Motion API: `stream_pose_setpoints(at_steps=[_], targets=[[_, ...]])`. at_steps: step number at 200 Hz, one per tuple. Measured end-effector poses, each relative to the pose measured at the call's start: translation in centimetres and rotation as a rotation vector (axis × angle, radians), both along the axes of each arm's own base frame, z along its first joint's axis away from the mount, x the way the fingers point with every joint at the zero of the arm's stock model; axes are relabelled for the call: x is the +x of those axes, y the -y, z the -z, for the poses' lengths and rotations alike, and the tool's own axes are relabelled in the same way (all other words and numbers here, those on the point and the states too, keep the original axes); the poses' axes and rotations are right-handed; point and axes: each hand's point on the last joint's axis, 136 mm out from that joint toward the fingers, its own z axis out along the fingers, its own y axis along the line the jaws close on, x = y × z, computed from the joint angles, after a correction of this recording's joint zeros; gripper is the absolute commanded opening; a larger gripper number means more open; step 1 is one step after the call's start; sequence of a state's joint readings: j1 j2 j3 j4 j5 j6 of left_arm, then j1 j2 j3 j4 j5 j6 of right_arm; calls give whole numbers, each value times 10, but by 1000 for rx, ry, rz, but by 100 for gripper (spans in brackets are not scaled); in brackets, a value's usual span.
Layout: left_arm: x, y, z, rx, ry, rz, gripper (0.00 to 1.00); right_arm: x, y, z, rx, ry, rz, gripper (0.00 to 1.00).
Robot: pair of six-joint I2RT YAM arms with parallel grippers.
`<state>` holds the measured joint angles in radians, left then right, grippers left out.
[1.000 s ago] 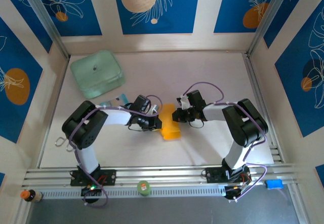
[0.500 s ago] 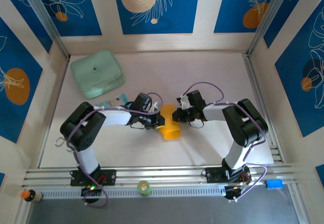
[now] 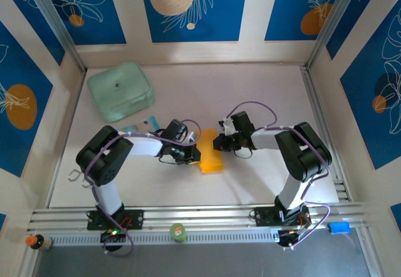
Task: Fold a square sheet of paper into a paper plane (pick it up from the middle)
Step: First fold the square sheet of paper in half at the center of the table.
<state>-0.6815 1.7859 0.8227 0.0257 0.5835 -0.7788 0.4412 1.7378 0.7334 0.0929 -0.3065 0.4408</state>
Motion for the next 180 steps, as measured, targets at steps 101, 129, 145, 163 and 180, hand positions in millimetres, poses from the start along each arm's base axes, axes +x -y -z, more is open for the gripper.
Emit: stream_pose_setpoints(at_steps=[101,129,145,163,180], targets=[[-7,21,-20,-88,-36,-49,5,0,0,0,0,0,0,0],[-18,12,2,-47,-81,-52,4,0,-1,0,0,0,-2,0],[-18,11,3,-48,-67,-37,5,-1,-1,0,0,0,-2,0],[-19,11,4,-41,-43,-11,7,-1,-1,0,0,1,-3,0],[-19,10,3,-24,-24,14,8,-1,-1,0,0,1,-3,0]])
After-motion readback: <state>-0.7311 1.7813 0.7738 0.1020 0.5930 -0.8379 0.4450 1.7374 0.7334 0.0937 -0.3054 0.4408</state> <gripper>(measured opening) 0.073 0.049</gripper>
